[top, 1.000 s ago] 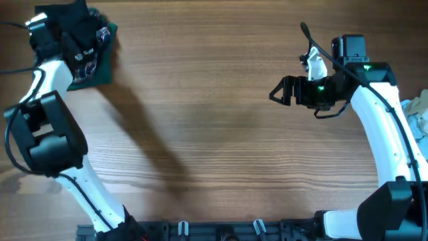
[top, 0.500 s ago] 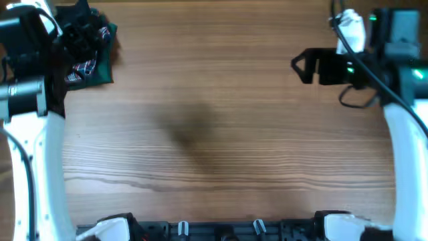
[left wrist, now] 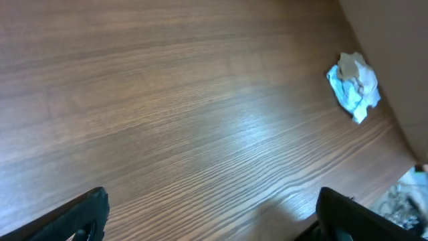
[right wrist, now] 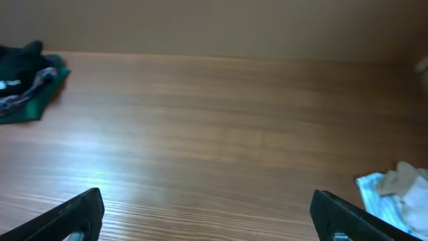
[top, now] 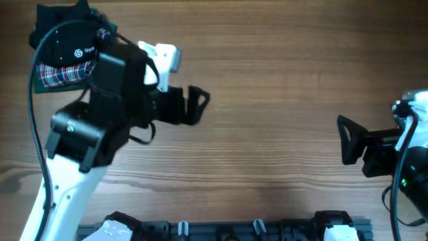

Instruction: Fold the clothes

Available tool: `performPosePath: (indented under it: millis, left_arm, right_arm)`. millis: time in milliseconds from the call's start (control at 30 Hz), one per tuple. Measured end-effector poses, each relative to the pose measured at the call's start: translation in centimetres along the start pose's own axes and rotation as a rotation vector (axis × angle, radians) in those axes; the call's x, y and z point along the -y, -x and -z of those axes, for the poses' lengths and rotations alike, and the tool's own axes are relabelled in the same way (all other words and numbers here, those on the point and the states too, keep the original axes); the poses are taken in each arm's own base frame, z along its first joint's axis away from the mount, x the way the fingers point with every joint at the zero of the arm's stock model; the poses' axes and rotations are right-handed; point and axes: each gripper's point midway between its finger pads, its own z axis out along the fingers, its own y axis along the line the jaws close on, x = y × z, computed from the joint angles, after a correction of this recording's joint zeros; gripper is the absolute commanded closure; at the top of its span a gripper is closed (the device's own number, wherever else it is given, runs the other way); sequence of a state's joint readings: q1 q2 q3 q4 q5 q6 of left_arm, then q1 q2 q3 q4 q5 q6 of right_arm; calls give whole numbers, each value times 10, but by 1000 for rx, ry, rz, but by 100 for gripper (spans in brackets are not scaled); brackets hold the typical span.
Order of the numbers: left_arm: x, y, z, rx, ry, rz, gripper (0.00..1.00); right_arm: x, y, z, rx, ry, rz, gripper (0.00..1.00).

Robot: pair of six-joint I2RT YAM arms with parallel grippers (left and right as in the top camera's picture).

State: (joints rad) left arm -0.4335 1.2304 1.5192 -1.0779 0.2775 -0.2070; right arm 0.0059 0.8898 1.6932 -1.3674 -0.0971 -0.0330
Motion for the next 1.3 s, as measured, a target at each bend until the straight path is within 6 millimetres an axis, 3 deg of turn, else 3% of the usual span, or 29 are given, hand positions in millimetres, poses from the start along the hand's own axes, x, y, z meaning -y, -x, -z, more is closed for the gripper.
performPosePath:
  millis: [200,300,533,600,700,733,800,867,967,1133,1300]
  left_arm:
    - [15,-6,5,7,-4,-54,0]
    - [10,-19,5,-46,17,-41,0]
    - [9,-19,5,-45,22,-41,0]
    - [8,-2,4,35,23,-55,0]
    - [-8,60,18,381,12,-28,0]
    - [-17,71,28,492,12,-5,0]
    - [-32,73,46,638,11,18,0]
    - [-49,55,57,761,18,26,0]
    - [-72,15,57,824,45,44,0]
    - [-110,-46,36,906,101,59,0]
    - [-131,-78,29,981,141,60,0]
  right_arm:
    - [6,0,-8,-28,-31,5,0]
    - [8,-1,-15,-50,-33,3,0]
    - [8,-1,-19,-59,-34,3,0]
    - [8,0,-19,-59,-34,2,0]
    - [9,-1,-21,-67,-36,2,0]
    - [9,-1,-21,-69,-36,2,0]
    - [9,-2,-21,-72,-37,2,0]
    - [9,-1,-22,-71,-37,2,0]
    - [9,-1,-22,-71,-36,2,0]
    - [9,-2,-22,-74,-36,5,0]
    - [9,-2,-22,-74,-36,8,0]
